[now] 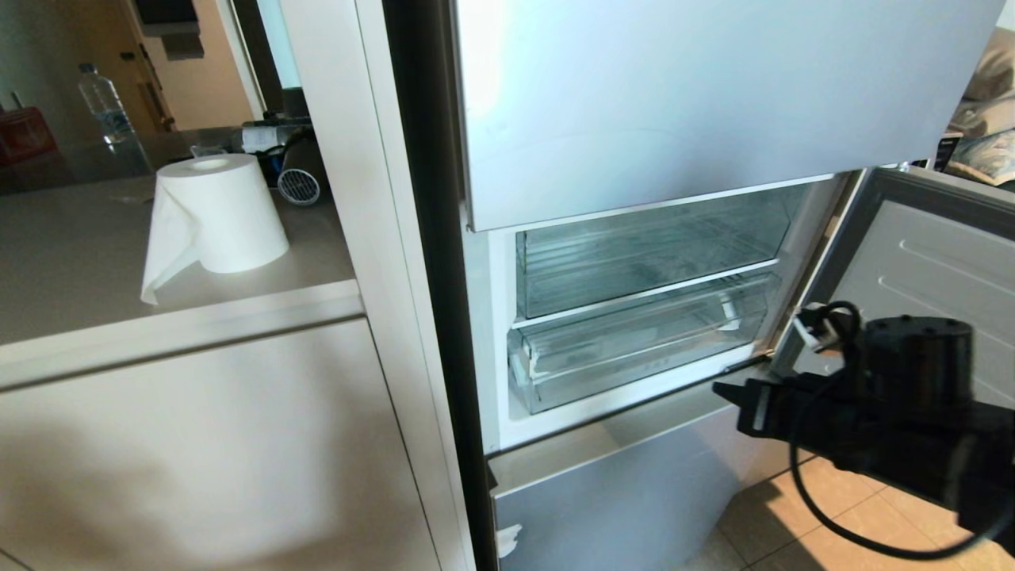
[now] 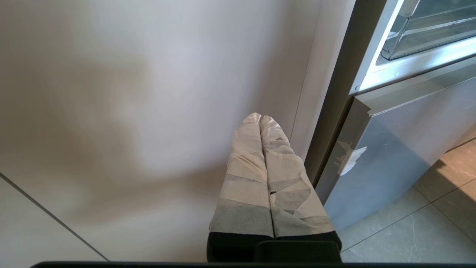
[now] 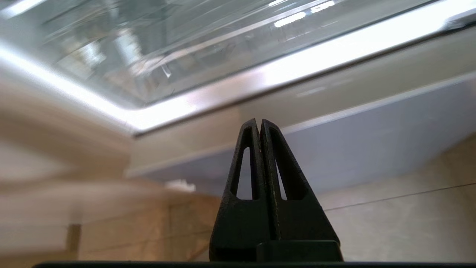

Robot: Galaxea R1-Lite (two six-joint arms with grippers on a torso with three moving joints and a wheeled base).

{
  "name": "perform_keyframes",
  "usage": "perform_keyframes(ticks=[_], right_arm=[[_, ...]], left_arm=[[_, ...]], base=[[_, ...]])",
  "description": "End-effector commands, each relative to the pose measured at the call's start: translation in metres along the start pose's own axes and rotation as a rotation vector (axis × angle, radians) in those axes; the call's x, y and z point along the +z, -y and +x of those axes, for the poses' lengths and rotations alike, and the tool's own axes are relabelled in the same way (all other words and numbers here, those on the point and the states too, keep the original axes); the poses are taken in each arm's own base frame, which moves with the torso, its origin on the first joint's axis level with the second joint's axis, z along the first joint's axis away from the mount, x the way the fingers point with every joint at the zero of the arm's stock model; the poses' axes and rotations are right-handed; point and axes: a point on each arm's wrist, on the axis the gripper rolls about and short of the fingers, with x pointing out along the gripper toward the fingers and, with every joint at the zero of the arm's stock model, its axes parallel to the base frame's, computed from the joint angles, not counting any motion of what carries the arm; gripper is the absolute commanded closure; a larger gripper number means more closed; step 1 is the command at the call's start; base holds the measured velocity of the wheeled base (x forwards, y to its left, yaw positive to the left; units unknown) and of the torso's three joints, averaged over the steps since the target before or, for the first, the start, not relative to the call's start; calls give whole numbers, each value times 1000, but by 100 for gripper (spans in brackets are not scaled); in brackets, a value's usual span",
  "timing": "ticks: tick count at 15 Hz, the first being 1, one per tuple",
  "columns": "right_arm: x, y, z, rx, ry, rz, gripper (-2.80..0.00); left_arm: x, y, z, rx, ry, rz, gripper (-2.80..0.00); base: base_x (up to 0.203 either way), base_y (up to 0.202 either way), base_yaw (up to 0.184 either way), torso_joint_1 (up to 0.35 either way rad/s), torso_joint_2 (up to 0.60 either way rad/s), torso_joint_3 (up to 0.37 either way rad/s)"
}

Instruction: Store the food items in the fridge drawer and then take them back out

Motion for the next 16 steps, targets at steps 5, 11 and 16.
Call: perform_keyframes(ticks=[5, 11, 16], right_arm=[[-49, 12, -207, -24, 401, -192, 0], [-145, 32, -237, -205, 517, -364, 0], [-157, 37, -229, -288, 409, -373, 0]], left_arm=[[0, 0, 0, 1, 0, 0, 0], [0, 0, 0, 0, 0, 0, 0], [0, 0, 0, 0, 0, 0, 0]], base=[[0, 0, 0, 0, 0, 0], [0, 0, 0, 0, 0, 0], [0, 0, 0, 0, 0, 0]])
